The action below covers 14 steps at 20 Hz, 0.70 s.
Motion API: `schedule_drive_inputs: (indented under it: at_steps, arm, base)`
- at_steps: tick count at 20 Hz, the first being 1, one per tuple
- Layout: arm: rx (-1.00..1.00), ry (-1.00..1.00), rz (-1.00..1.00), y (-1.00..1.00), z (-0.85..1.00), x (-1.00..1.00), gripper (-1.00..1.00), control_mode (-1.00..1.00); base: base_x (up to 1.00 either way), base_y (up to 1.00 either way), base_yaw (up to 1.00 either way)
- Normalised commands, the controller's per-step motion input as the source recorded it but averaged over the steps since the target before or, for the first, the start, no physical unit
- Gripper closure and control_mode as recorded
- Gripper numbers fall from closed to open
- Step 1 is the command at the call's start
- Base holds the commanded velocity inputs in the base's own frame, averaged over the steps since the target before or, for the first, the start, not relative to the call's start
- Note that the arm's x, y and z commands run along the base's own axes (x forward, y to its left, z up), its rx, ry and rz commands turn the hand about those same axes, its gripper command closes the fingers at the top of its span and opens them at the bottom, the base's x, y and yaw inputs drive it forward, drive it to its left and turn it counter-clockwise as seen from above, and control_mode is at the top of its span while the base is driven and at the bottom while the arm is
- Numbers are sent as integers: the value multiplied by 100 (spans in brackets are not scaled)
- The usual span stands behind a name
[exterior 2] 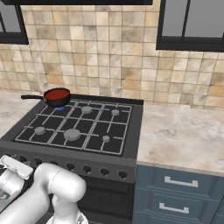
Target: Wait until the marinara sauce is simmered to a deep red color and then turn off the stove.
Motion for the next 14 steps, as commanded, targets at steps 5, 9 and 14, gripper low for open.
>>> schedule_drive_inputs:
  at_steps: [5,9,14]
  arm:
    - [0,0,0,0,0,0,-100,-100]
    - [0,0,0,0,0,0,-100,-100]
    - [0,0,0,0,0,0,-100,-100]
  base:
    - [0,0,0]
    - [0,0,0]
    - [0,0,0]
